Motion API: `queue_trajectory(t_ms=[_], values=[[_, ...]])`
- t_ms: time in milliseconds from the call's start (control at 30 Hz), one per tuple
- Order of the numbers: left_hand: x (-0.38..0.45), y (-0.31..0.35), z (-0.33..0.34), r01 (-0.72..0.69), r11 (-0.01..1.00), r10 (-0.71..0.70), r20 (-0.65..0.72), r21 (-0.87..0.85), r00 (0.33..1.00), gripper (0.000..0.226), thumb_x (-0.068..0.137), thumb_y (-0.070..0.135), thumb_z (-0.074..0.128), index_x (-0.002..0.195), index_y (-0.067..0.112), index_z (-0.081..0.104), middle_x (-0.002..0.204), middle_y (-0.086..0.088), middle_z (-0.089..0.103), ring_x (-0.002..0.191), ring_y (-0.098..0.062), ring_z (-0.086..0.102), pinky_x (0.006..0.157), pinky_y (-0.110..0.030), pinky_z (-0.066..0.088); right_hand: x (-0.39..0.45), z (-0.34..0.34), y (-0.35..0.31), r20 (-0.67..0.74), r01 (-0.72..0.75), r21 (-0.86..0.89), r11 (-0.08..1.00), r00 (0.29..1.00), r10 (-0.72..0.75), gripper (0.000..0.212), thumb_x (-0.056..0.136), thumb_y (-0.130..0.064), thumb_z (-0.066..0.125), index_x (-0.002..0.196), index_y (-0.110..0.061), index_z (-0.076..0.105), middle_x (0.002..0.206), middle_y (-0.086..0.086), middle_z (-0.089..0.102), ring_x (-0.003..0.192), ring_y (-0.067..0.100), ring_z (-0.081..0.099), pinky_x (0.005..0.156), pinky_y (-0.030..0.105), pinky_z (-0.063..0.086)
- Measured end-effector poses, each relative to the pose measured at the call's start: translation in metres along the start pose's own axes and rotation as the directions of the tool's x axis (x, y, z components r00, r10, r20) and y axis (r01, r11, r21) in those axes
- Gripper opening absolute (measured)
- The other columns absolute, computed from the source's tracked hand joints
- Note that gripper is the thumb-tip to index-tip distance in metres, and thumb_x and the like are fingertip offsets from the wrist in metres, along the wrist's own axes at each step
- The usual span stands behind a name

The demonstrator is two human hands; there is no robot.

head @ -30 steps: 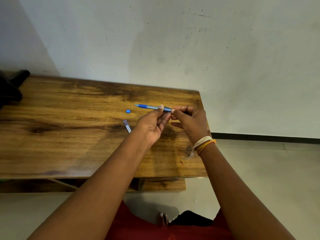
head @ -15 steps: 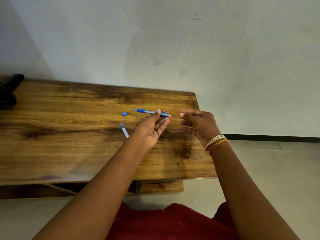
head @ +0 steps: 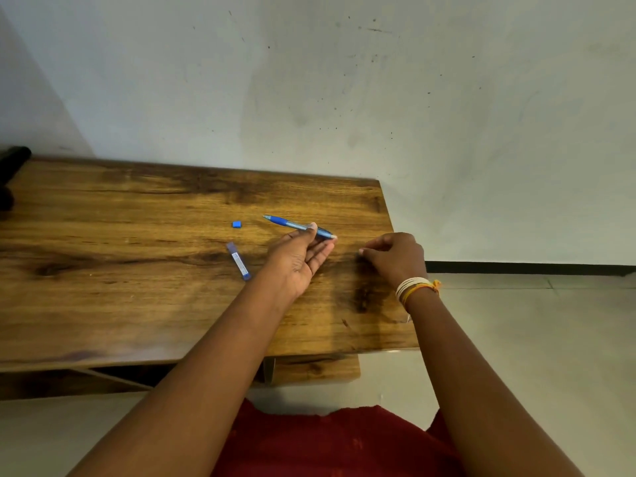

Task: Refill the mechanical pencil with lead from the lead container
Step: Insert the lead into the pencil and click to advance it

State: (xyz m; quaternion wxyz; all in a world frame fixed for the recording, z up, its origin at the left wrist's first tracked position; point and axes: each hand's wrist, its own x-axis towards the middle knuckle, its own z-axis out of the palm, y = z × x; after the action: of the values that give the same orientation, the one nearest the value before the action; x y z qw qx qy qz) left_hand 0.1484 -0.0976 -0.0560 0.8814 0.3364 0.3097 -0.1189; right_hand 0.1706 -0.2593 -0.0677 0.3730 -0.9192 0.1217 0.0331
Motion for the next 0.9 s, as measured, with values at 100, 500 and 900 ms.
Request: queue_trajectory(t_ms=[100, 500, 900], values=[[-0.001, 0.001, -0.001, 0.0, 1.0, 0.0, -0.008, -0.002, 1.0, 0.005, 0.09, 0.007, 0.059, 0.091, 0.002, 0.06, 0.088, -0.019, 0.07, 0.081, -0.022, 0.071, 0.061, -0.026, 0.06, 0.0, 0.002, 0.0, 0.004, 0.022, -0.04, 0.999, 1.0, -0.022, 0.017, 0.077, -0.025, 0.077, 0.09, -0.014, 0.075, 0.079, -0.004, 0.064, 0.076, 0.012, 0.06, 0.075, 0.026, 0.048], [-0.005, 0.016, -0.005, -0.074, 0.996, 0.073, -0.022, -0.051, 0.997, 0.008, 0.087, 0.009, 0.064, 0.091, 0.003, 0.061, 0.085, -0.016, 0.072, 0.071, -0.019, 0.073, 0.06, -0.025, 0.06, -0.013, 0.005, -0.04, 0.125, 0.077, 0.504, 0.86, 0.979, -0.16, 0.016, 0.088, -0.01, 0.064, 0.104, -0.014, 0.067, 0.084, 0.006, 0.074, 0.069, 0.013, 0.071, 0.065, 0.028, 0.06], [-0.01, 0.036, -0.017, -0.149, 0.984, 0.145, -0.042, -0.1, 0.988, 0.008, 0.087, 0.009, 0.064, 0.088, 0.002, 0.061, 0.074, -0.013, 0.073, 0.067, -0.015, 0.073, 0.061, -0.023, 0.06, -0.024, 0.024, -0.067, 0.274, -0.178, 0.797, 0.577, 0.958, -0.082, 0.01, 0.086, -0.005, 0.066, 0.095, -0.008, 0.068, 0.086, 0.009, 0.069, 0.078, 0.02, 0.068, 0.076, 0.033, 0.058]])
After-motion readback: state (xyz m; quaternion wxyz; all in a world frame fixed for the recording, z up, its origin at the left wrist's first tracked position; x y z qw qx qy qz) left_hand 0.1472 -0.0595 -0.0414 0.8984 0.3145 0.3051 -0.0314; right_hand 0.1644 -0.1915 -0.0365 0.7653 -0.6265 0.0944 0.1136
